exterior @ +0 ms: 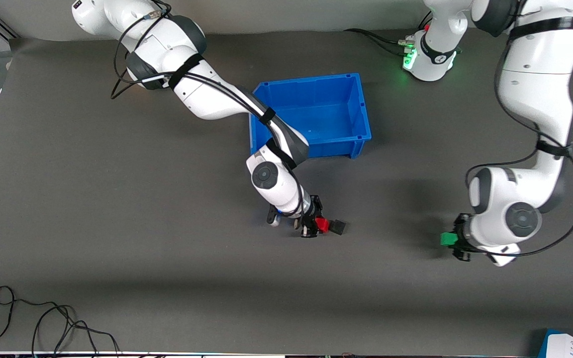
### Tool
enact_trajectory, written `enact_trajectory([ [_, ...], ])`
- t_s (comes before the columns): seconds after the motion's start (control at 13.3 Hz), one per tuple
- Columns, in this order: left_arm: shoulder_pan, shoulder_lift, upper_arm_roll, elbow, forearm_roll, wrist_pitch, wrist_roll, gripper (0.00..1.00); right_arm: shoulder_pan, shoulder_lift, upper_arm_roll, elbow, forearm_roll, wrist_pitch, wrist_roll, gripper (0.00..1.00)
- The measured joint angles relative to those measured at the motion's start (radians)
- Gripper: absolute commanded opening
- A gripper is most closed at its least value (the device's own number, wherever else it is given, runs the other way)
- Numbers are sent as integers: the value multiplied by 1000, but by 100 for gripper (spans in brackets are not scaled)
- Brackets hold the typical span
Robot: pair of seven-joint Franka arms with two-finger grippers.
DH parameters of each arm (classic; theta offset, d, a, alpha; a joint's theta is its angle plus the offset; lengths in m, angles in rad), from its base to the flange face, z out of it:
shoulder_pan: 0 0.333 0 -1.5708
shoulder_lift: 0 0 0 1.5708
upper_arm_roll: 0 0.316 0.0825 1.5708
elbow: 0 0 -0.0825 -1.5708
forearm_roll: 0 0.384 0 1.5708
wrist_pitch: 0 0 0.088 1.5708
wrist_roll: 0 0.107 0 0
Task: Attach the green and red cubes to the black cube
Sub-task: 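Carry the red cube beside the black cube with the right gripper, then carry the green cube to the black cube's other side with the left gripper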
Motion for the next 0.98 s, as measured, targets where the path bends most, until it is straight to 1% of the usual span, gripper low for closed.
enact_trajectory([
  [0.23,-65,0,-7,7,-24,-1,-65,0,3,0,0,7,-24,-27,-10,16],
  [0.45,-110,0,-12,38,-73,-28,-72,0,4,0,0,20,-59,-67,-26,16],
  [0.75,-167,0,-13,66,-115,-40,-72,0,5,0,0,27,-70,-89,-63,17],
  [0.98,-199,8,-13,70,-126,-38,-74,0,3,-1,-6,49,-70,-171,-109,17],
])
